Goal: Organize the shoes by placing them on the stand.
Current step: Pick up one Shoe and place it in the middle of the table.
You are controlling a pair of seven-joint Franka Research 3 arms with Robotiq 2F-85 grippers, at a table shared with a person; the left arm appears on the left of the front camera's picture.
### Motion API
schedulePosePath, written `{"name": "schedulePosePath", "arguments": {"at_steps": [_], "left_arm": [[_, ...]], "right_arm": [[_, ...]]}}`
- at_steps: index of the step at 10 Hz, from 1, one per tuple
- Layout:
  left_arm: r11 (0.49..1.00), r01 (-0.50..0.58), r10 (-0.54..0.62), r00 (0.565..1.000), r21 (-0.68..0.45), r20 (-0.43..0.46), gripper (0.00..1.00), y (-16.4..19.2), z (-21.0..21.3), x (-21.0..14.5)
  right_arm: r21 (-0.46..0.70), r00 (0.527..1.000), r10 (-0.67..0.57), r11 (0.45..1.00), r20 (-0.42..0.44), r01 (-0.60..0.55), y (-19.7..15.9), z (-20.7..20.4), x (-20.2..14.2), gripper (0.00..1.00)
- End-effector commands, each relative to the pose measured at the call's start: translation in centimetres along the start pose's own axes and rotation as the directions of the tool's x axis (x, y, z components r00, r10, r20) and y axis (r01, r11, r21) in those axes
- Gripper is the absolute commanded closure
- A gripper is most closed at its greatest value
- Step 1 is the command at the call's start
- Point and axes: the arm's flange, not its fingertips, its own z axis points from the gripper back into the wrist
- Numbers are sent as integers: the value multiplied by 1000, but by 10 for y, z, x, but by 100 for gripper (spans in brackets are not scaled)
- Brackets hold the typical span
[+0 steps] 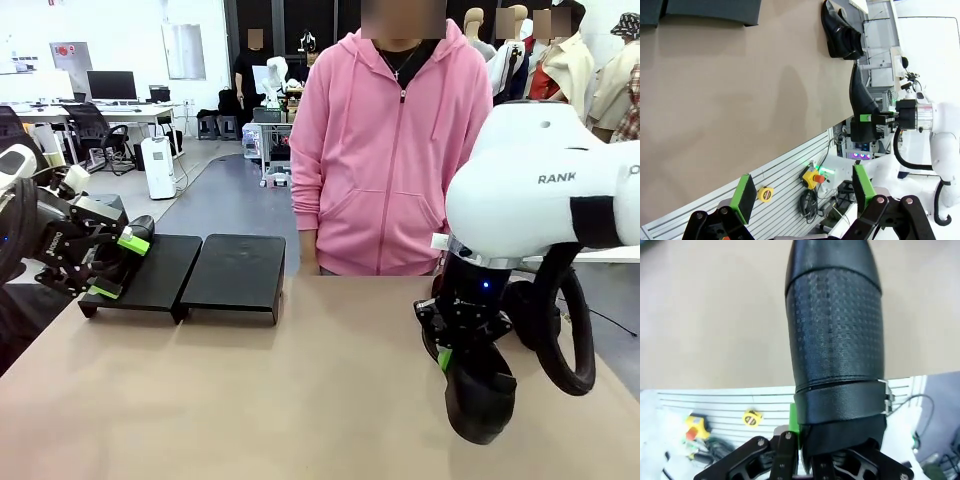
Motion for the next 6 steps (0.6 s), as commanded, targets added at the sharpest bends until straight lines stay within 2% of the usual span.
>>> {"name": "schedulePosePath", "arguments": {"at_steps": [1,2,3,4,5,6], "left_arm": [[1000,-6,6,1000,9,-8,0,-1,4,-1],[1000,-6,6,1000,9,-8,0,-1,4,-1],[1000,-6,6,1000,9,-8,0,-1,4,-1],[1000,-6,6,1000,9,-8,0,-1,4,-1],[1000,-6,6,1000,9,-8,0,-1,4,-1],[1000,-6,6,1000,9,-8,0,-1,4,-1]], "right_arm": [[-26,1000,27,999,6,-27,9,-1,21,100],[-26,1000,27,999,6,-27,9,-1,21,100],[-8,1000,3,1000,-5,-3,2,-4,3,100],[29,999,17,999,-38,-16,43,-19,17,100],[91,999,32,995,-11,-31,100,-32,24,100],[43,998,-55,998,23,54,153,-48,27,100]]}}
